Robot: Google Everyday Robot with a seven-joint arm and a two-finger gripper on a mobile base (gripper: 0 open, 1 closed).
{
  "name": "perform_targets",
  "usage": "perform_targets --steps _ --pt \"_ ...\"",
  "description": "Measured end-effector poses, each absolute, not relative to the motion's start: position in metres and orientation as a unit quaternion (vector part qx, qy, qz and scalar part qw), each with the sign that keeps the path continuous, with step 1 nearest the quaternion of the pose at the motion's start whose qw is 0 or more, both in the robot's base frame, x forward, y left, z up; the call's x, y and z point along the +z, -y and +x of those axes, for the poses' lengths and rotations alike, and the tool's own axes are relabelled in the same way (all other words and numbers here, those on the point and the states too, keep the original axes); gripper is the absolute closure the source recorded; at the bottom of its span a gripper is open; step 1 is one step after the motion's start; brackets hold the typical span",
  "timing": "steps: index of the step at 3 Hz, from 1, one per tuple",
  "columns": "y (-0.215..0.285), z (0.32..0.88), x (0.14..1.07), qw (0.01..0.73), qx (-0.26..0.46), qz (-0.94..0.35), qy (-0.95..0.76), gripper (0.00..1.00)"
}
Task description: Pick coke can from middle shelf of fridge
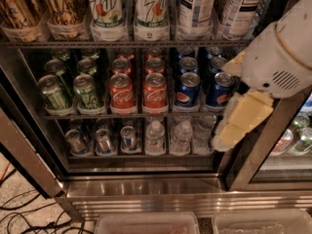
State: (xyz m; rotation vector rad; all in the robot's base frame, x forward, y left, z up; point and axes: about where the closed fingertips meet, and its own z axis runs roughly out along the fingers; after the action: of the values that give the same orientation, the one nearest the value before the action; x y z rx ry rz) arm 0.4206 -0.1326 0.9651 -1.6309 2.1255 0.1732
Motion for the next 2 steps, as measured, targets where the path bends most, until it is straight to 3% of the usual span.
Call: perform_targets --steps 2 --pt "0.083 0.395 0.936 0.307 0.181 -0.563 -0.746 0.0"
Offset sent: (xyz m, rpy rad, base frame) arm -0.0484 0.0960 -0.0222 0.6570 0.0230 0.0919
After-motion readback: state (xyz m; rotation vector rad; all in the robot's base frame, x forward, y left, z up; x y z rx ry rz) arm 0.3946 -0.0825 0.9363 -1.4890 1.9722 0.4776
